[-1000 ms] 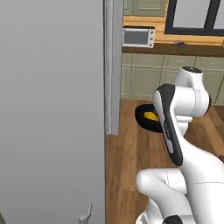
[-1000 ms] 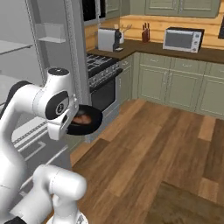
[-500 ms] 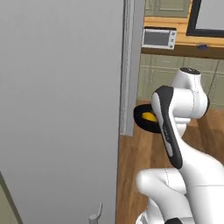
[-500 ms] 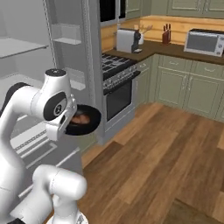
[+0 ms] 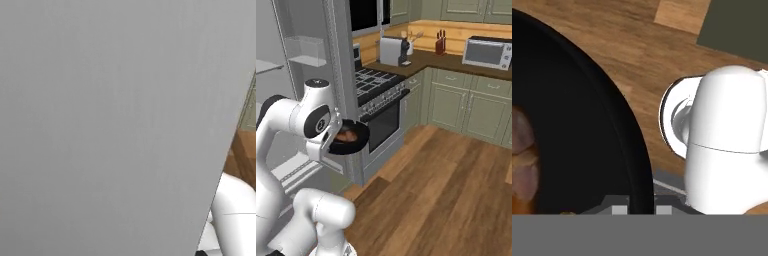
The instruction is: Pick the chicken drumstick and lemon from their plates and place them in the bowl. Then put the bowl in the fridge.
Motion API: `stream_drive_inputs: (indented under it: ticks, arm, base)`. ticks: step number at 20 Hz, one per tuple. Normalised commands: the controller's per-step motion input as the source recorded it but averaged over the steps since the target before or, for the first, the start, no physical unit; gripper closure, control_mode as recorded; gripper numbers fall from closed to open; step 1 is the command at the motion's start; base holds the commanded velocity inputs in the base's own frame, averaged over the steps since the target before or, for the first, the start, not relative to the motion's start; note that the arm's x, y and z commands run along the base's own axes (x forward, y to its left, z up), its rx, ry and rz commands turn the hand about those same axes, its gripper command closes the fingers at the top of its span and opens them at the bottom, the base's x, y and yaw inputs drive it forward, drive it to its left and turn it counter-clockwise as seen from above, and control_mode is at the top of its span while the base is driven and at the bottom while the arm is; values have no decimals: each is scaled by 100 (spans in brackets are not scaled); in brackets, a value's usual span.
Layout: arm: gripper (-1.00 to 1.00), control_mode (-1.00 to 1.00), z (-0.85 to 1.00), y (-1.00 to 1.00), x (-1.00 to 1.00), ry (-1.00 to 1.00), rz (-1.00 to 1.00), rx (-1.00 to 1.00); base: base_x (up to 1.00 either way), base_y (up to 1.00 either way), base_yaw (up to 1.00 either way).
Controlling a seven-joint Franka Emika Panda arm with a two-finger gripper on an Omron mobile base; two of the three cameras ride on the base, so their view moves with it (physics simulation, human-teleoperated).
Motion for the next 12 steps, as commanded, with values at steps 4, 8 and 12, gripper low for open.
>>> stream_drive_inputs:
  ticks: [4,8,12]
  arm:
    - [100,100,0,0,0,0,0,0]
    - [100,100,0,0,0,0,0,0]
    - [100,100,0,0,0,0,0,0]
  base:
    - [26,-92,24]
    - [0,-59,61]
    - [-12,-5,68]
